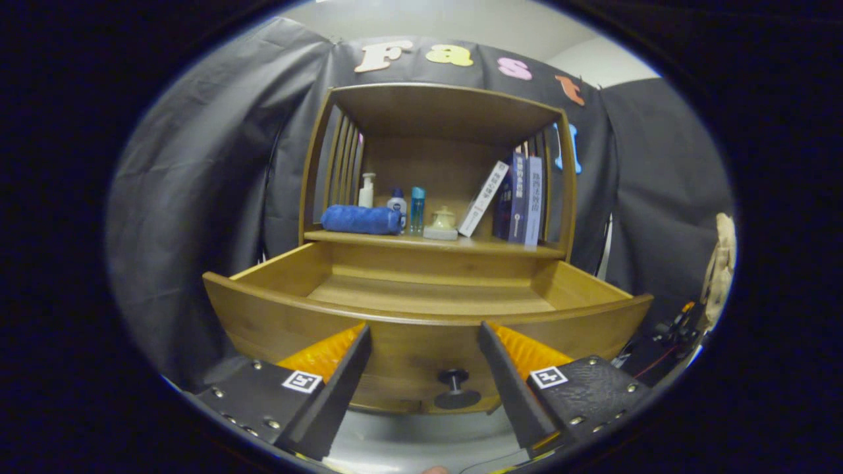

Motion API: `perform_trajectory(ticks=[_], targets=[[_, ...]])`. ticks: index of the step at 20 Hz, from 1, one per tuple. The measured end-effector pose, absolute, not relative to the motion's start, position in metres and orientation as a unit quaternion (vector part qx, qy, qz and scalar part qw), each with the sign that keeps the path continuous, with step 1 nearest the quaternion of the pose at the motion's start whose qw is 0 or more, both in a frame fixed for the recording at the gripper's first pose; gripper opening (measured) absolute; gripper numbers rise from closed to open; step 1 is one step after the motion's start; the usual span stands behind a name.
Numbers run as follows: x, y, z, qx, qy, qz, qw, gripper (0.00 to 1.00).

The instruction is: Pull open the drawer, take out the items inside it, and place them on the countertop above the cabinet.

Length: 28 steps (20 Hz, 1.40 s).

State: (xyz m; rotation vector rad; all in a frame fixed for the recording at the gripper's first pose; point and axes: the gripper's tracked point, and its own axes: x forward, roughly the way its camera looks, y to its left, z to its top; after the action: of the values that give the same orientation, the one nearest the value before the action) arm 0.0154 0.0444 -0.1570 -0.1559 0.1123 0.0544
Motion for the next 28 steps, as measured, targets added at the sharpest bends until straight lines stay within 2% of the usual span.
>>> perform_trajectory(ticks=[7, 12, 28], targets=[[0.027, 0.049, -0.158, -0.071, 0.026, 0.027, 0.997, 1.0], [0.047, 0.049, -0.177, 0.098, 0.079, 0.042, 0.991, 1.0], [0.165, 0.06, -0.176, 0.057, 0.088, 0.033, 0.994, 0.99]])
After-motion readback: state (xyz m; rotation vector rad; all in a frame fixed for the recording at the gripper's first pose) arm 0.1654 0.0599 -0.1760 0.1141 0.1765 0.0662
